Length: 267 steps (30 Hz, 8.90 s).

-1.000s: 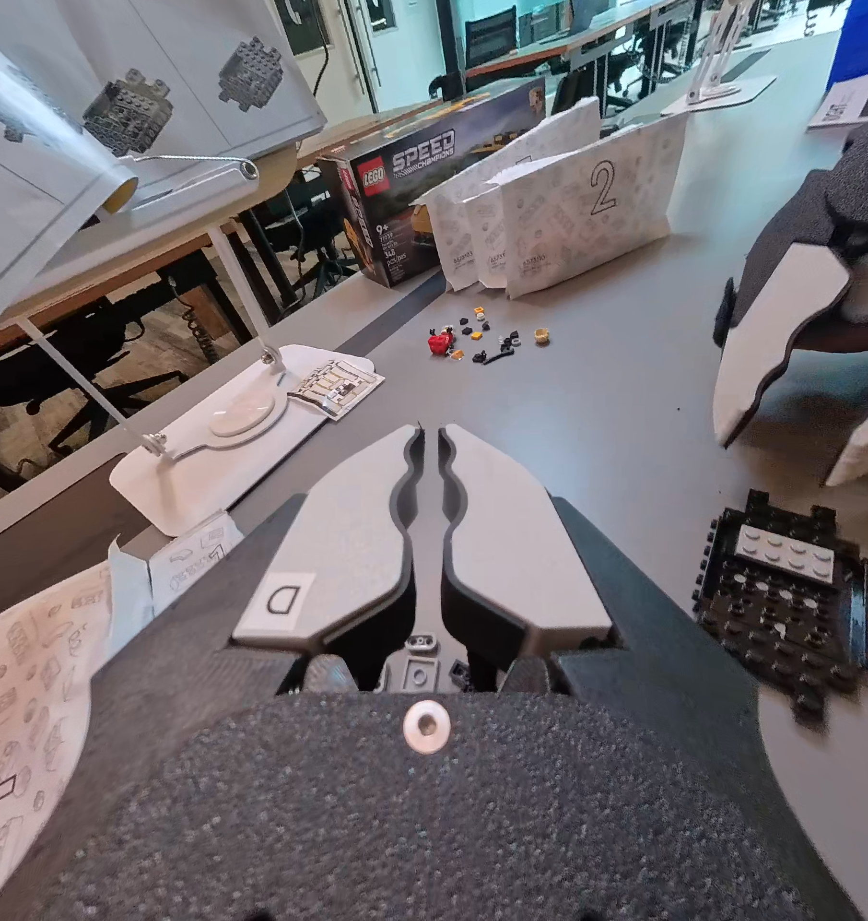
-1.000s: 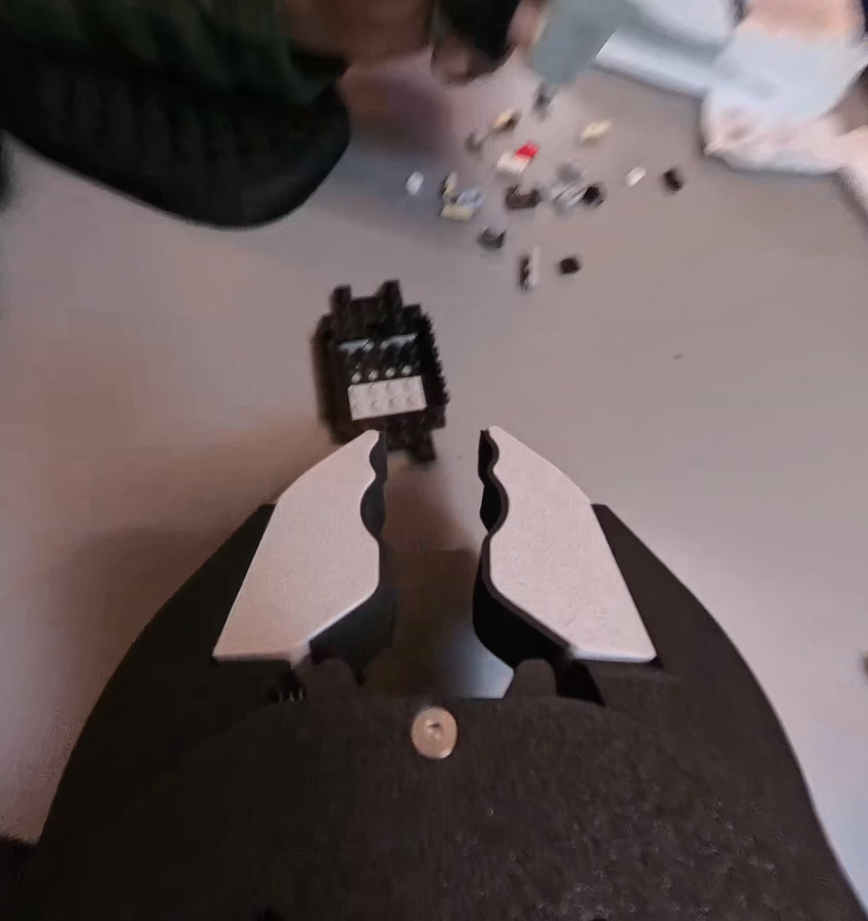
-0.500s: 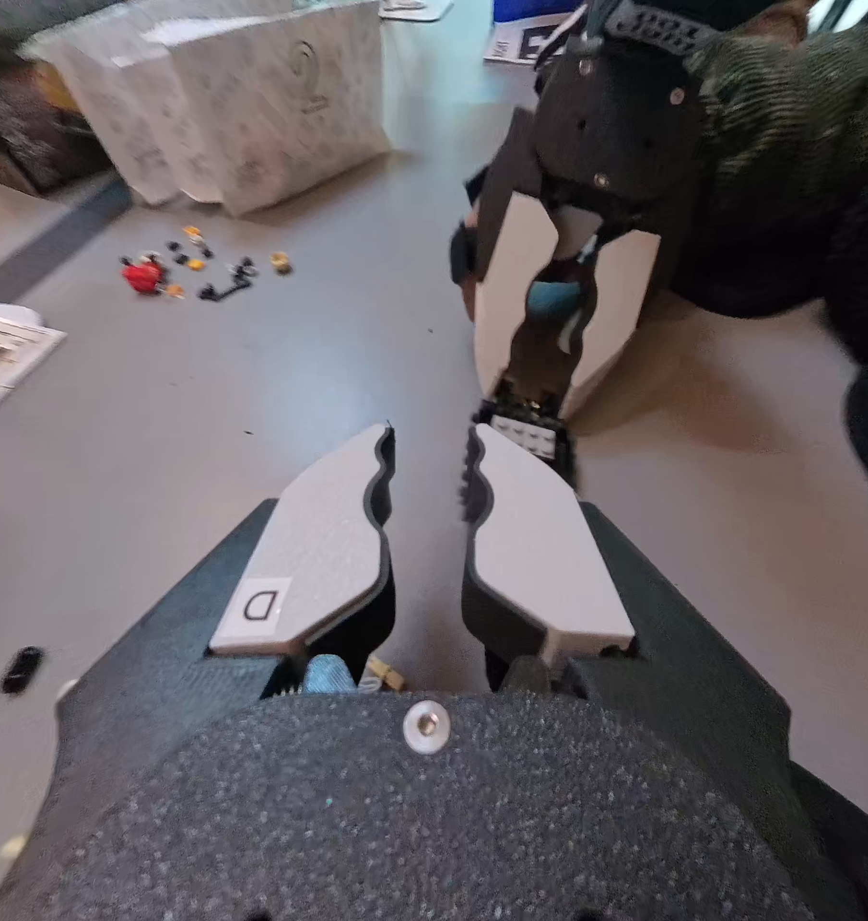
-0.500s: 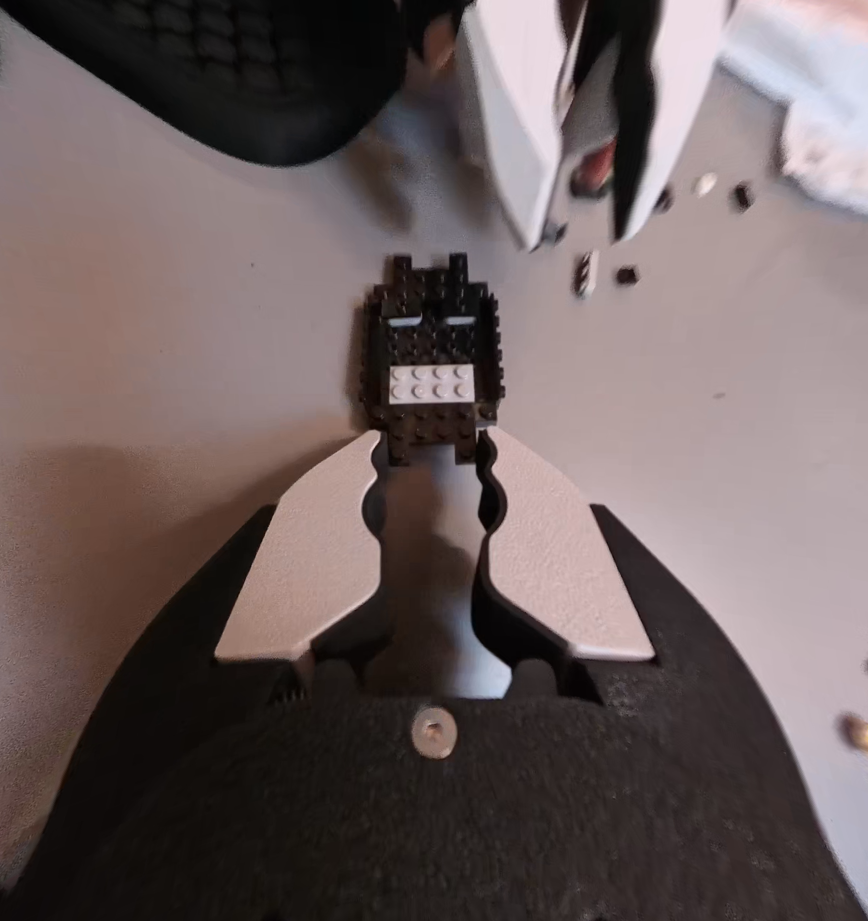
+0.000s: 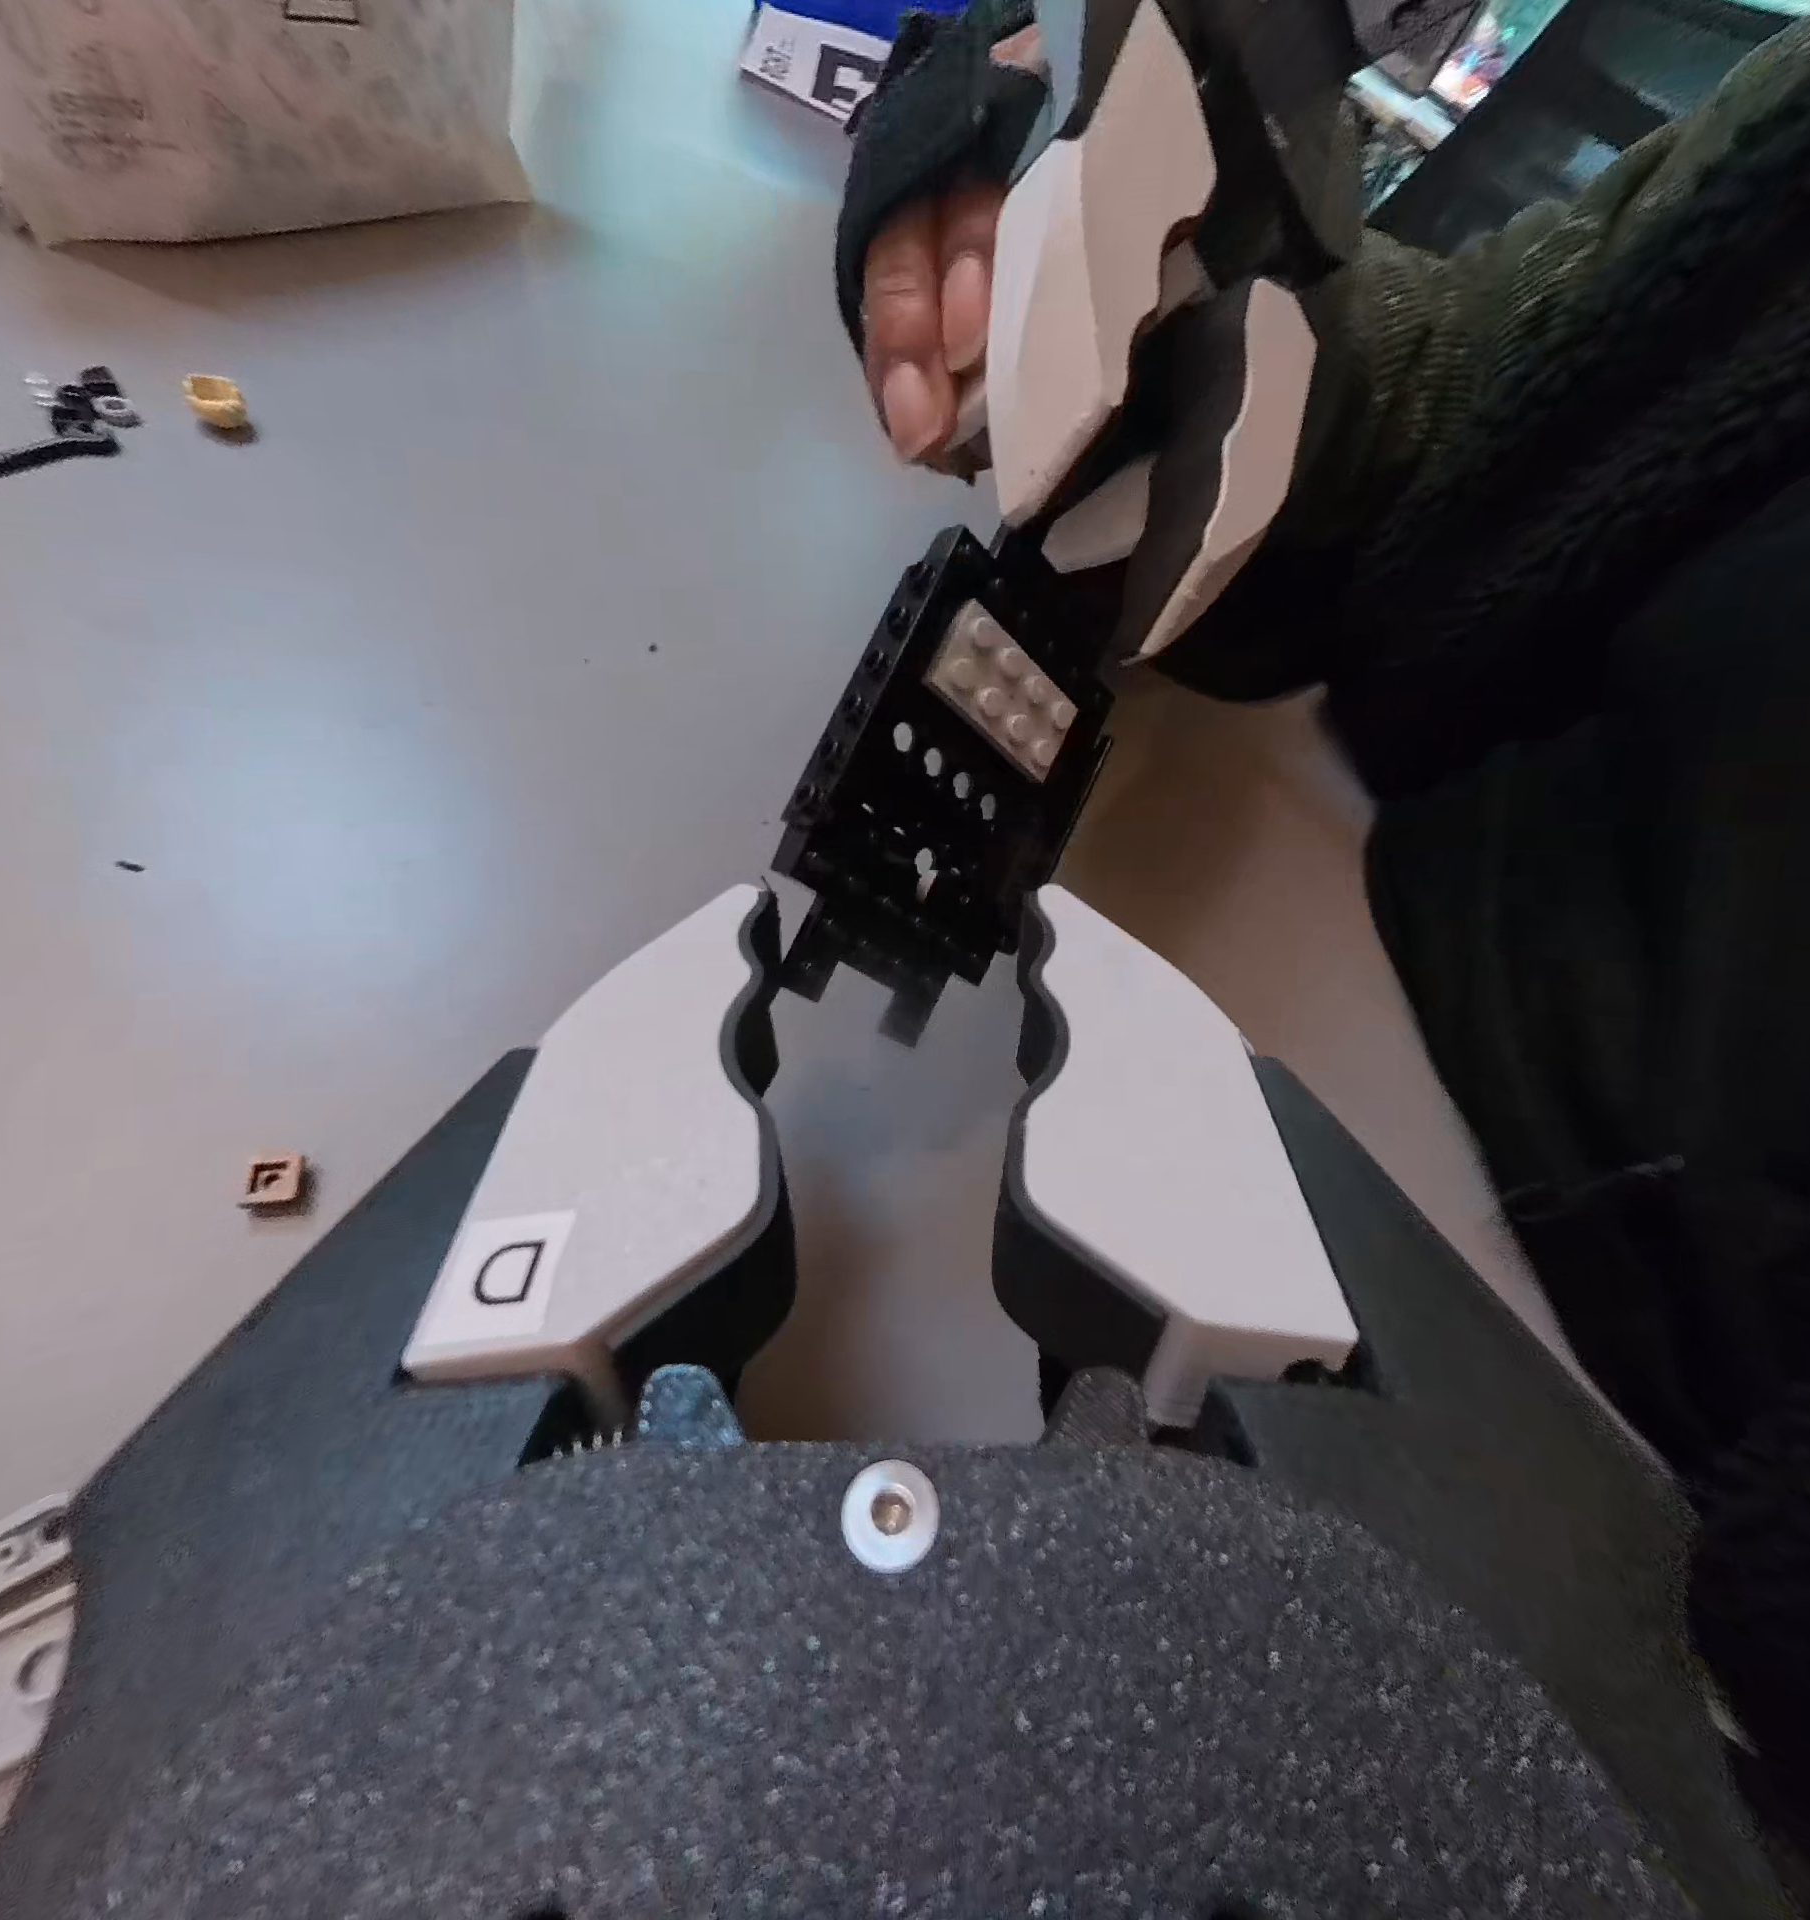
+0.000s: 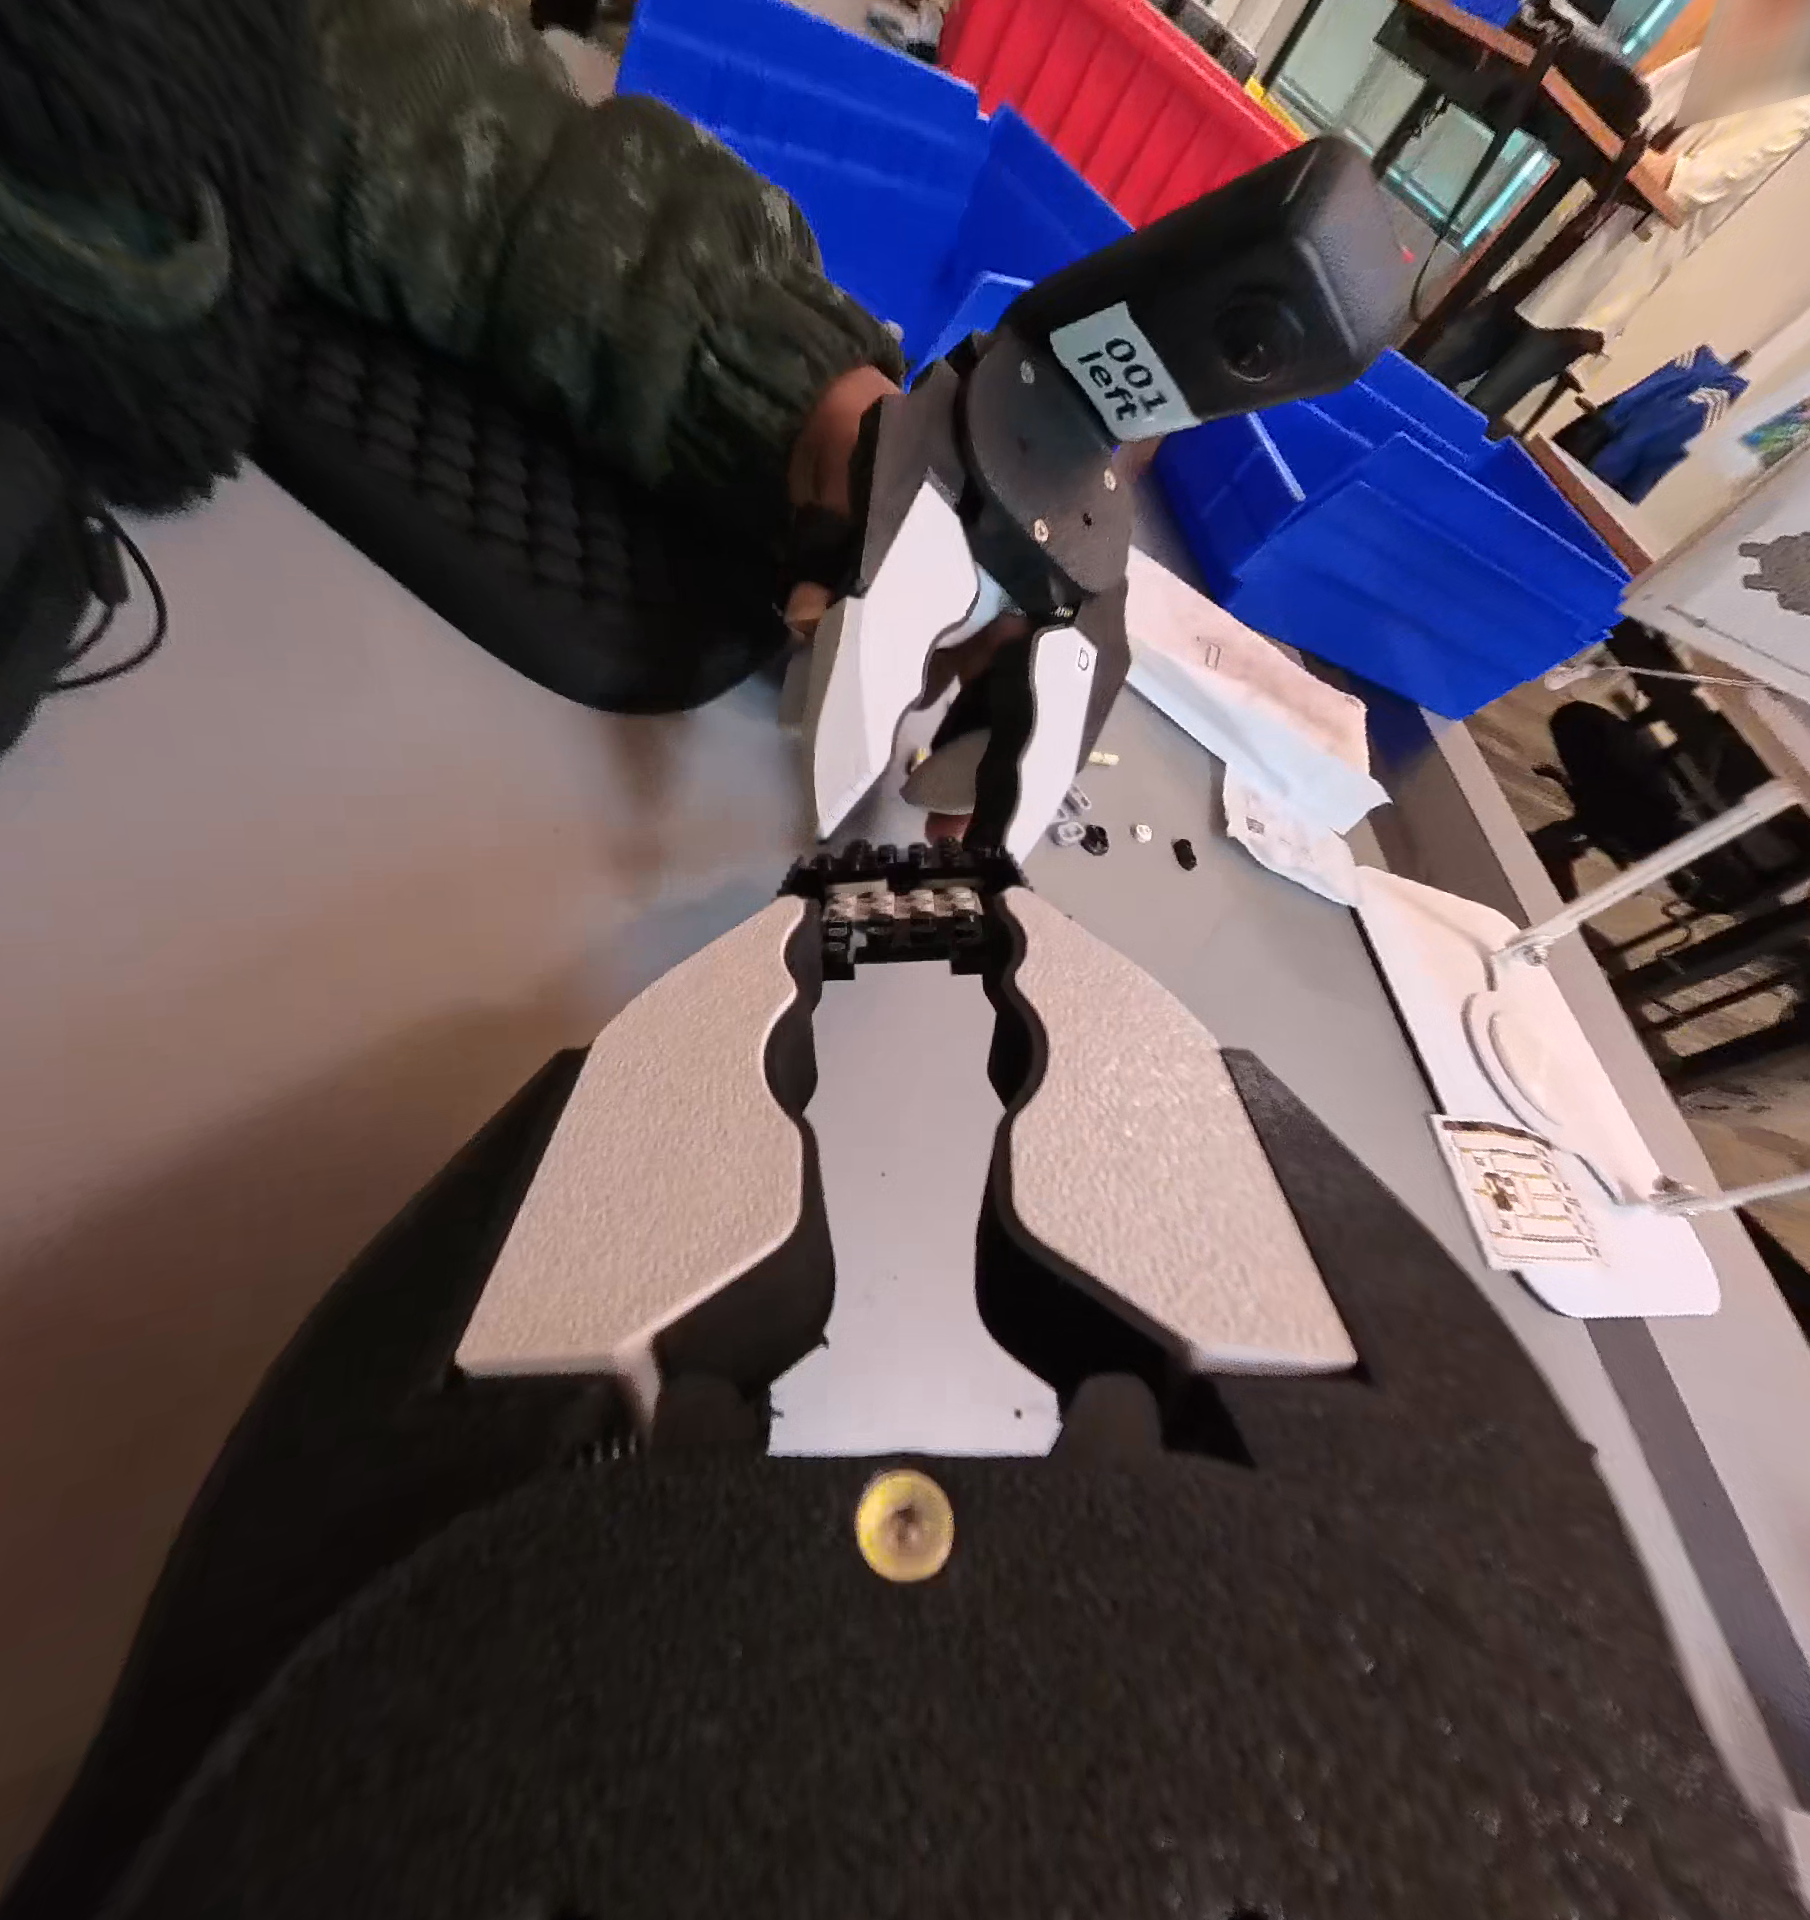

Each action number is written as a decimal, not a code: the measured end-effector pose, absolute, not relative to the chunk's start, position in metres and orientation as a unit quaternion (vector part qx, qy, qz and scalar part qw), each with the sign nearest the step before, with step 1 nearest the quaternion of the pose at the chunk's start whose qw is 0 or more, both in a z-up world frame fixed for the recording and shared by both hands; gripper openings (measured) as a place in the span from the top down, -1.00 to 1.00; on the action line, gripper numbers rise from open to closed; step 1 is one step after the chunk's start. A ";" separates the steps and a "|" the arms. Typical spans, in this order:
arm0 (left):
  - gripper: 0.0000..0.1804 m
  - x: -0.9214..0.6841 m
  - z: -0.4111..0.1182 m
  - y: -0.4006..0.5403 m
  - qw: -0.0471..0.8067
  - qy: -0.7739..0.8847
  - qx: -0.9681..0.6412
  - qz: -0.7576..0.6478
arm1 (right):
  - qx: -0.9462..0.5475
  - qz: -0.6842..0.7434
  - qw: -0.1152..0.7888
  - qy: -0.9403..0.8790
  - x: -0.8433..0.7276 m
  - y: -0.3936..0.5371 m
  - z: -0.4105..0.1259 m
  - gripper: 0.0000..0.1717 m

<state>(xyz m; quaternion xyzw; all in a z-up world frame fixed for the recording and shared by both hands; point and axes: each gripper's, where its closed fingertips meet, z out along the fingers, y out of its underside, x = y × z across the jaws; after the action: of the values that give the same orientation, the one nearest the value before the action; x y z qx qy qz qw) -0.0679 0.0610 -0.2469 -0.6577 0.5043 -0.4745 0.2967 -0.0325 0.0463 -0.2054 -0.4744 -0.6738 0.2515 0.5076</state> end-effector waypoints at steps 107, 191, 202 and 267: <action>0.89 -0.041 -0.246 0.059 0.144 0.282 -0.749 -0.582 | -0.566 0.085 0.512 -0.641 -0.044 0.098 -0.224 0.62; 0.92 -0.042 -0.174 0.032 0.430 0.521 -0.578 -0.457 | -0.545 0.554 0.359 -0.517 -0.049 0.033 -0.174 0.91; 0.91 -0.045 -0.185 0.037 0.377 0.496 -0.623 -0.473 | -0.516 0.521 0.444 -0.515 -0.047 0.037 -0.165 0.95; 0.63 -0.209 -0.272 0.126 0.313 0.365 -0.873 -0.082 | -0.634 0.235 0.211 -0.706 0.015 0.033 -0.268 0.83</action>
<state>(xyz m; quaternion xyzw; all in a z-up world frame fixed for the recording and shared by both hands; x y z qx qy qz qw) -0.2093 0.1256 -0.2717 -0.8734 0.3645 -0.0815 0.3126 0.0154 0.0331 -0.2681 -0.6337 -0.7063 0.2352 0.2106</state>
